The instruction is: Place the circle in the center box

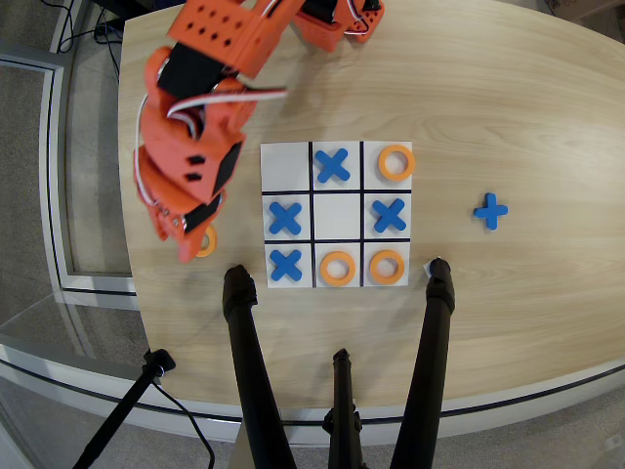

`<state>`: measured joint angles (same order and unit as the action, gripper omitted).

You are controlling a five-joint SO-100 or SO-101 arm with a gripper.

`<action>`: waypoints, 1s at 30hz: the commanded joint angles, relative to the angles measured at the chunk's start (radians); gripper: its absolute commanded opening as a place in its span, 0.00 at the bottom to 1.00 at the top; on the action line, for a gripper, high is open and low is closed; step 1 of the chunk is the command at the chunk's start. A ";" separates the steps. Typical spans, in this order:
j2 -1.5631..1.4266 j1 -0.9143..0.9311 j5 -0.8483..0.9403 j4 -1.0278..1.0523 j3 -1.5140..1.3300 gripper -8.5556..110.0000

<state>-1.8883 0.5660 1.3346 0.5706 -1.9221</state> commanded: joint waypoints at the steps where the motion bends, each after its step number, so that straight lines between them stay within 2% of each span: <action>1: 0.098 0.025 0.005 -0.023 0.110 0.18; 8: 0.305 0.014 0.049 -0.035 0.153 0.18; 16: 0.500 -0.034 0.071 -0.163 0.178 0.18; 30: 0.749 -0.021 0.095 -0.164 0.321 0.22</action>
<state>-1.1397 0.5292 1.4174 0.4188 -1.6429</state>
